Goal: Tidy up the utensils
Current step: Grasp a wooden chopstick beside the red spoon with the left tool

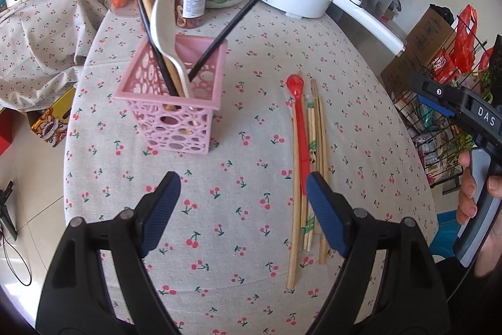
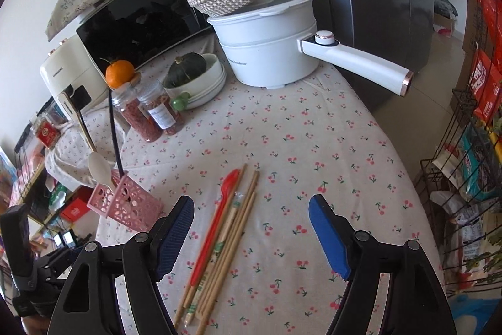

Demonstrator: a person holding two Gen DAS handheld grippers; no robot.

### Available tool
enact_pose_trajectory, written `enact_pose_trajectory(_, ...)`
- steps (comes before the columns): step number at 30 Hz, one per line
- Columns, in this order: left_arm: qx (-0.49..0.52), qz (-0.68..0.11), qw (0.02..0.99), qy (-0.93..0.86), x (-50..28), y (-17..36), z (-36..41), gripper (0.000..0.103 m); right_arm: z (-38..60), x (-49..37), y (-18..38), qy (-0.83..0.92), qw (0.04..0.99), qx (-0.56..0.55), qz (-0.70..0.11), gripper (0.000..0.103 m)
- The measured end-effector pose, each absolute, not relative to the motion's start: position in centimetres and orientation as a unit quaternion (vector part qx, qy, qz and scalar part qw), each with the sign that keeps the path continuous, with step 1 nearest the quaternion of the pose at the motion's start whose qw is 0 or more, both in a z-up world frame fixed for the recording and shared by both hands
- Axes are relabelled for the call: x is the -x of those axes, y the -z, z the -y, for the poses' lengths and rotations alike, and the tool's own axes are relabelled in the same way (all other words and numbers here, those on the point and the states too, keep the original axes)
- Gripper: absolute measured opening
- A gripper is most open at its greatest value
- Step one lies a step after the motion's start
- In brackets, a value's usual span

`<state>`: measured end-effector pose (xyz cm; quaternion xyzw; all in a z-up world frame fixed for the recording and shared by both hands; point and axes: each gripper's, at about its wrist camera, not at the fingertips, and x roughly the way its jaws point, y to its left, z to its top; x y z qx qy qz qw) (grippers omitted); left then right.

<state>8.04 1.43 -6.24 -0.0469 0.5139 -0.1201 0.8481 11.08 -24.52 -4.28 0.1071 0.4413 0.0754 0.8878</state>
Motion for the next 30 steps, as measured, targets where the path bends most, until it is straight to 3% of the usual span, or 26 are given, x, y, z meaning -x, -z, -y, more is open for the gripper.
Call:
enact_pose_trajectory(6, 0.016, -0.513, 0.849, 0.126, -8.0, 7.5, 1.9, 0.078, 26.8, -11.7, 6.8, -0.061, 0.860, -0.133, -0.488, 0.077)
enact_pose_trajectory(8, 0.008, -0.516, 0.846, 0.133, -8.2, 8.0, 3.1, 0.069, 27.5, -11.9, 7.2, -0.056, 0.854, -0.143, -0.497, 0.077)
enact_pose_trajectory(10, 0.000, -0.522, 0.840, 0.145, -8.6, 8.5, 4.4, 0.051, 28.1, -12.3, 7.5, -0.050, 0.851, -0.148, -0.501, 0.077)
enact_pose_trajectory(13, -0.009, -0.529, 0.834, 0.155, -9.5, 9.2, 5.8, 0.032, 28.8, -12.7, 7.6, -0.047, 0.847, -0.158, -0.506, 0.077)
enact_pose_trajectory(16, -0.009, -0.532, 0.838, 0.125, -11.2, 9.8, 6.5, 0.019, 29.1, -13.0, 7.7, -0.056, 0.842, -0.166, -0.510, 0.078)
enact_pose_trajectory(24, 0.016, -0.568, 0.817, 0.094, -14.9, 12.0, 7.8, 0.009, 29.6, -13.5, 7.8, -0.059, 0.840, -0.171, -0.512, 0.078)
enact_pose_trajectory(30, 0.015, -0.583, 0.807, 0.091, -15.5, 12.7, 8.4, 0.008, 30.2, -13.8, 7.7, -0.054, 0.843, -0.167, -0.508, 0.078)
